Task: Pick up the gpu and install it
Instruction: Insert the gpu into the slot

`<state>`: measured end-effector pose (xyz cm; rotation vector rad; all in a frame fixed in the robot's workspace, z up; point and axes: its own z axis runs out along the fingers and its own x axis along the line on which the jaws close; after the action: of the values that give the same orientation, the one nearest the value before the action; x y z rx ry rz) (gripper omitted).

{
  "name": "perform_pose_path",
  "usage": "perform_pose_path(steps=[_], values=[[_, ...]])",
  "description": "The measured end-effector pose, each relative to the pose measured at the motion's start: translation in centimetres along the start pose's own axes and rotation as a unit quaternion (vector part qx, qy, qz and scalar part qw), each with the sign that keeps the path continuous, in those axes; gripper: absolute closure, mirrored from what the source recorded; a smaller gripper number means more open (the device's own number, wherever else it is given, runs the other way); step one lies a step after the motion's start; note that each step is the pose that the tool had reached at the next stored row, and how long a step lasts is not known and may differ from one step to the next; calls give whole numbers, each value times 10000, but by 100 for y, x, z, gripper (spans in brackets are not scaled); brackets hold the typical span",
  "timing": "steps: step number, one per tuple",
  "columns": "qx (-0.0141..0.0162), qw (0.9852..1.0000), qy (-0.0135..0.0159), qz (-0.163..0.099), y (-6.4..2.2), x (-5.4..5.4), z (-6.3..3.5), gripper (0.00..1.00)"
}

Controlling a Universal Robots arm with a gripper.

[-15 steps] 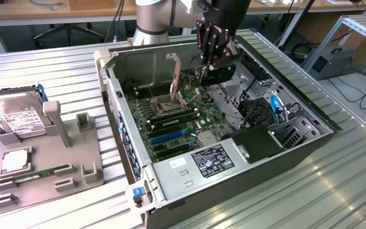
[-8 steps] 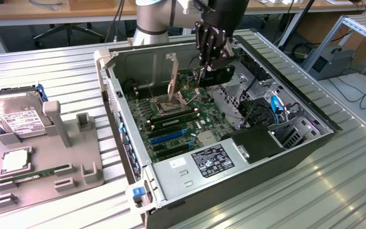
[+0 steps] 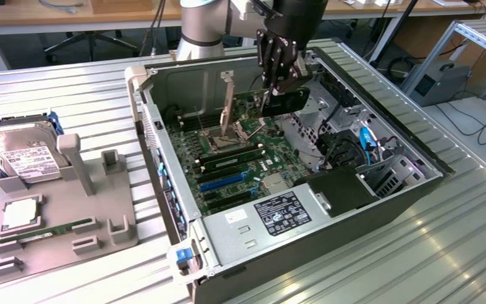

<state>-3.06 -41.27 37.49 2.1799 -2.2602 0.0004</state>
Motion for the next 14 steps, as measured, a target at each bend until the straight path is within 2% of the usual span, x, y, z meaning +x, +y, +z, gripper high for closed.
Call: perform_pose_path(steps=[14], values=[[0, 10000, 0, 0, 68, 6, 17, 73]])
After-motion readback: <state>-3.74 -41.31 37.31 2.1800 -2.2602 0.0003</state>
